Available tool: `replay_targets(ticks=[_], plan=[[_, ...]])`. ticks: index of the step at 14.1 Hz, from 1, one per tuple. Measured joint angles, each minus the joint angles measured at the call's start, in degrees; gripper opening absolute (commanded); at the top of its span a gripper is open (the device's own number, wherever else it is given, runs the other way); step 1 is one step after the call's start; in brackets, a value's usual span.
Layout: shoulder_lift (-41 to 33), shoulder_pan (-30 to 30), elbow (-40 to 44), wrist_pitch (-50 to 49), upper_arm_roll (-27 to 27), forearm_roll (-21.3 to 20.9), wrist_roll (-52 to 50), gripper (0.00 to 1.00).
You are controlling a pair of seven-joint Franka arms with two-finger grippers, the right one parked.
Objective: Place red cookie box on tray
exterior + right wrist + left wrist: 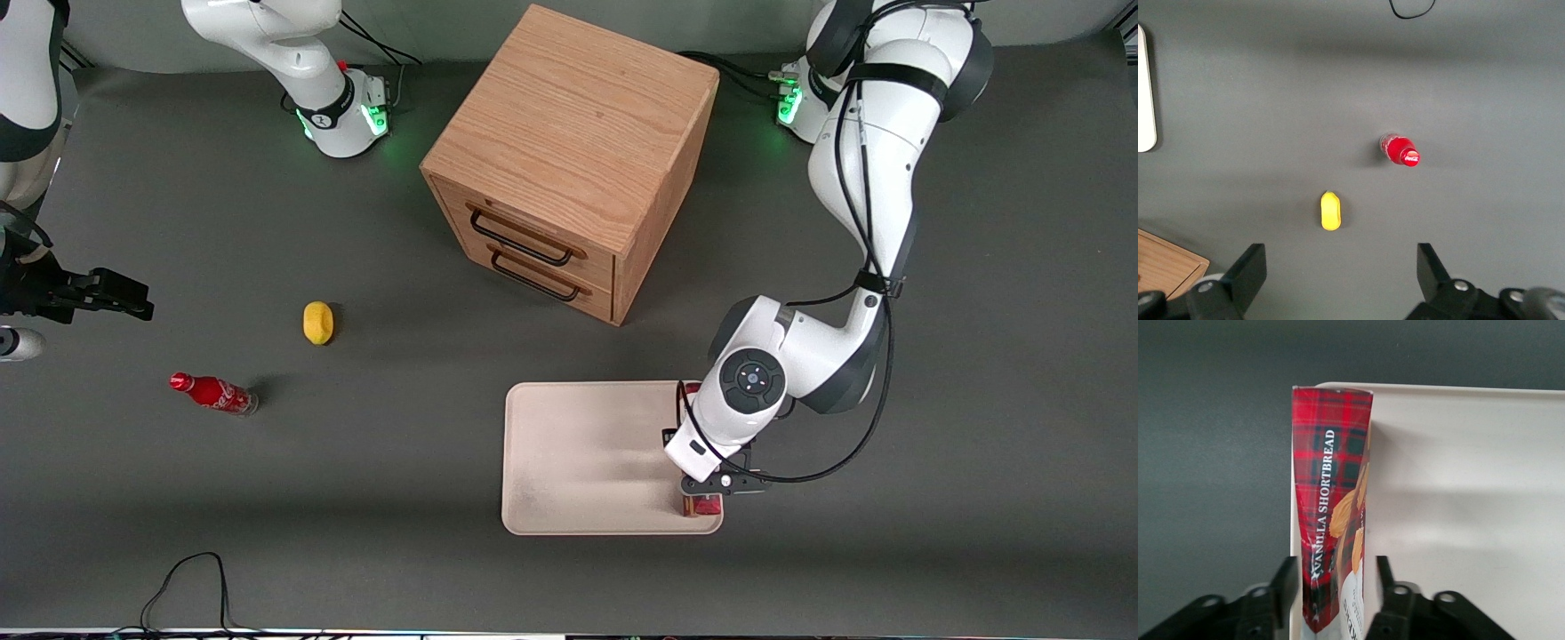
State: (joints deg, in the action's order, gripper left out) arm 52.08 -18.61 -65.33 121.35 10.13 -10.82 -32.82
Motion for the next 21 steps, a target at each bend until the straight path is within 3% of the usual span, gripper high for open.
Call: replay_targets(ticks=[5,13,17,21], plan=[[-5.2,-0.2,1.5,-9.6,0.4,0.0,-1.1,1.0],[-26.7,1.0,2.2,-35.6,0.4,1.4,2.2,1.0],[-33.7,9.3,0.8,-43.1,-0.1,4.1,14.9,1.0],[-39.2,16.5,-7.3,-40.2,-0.3,5.1,23.5,1.0]])
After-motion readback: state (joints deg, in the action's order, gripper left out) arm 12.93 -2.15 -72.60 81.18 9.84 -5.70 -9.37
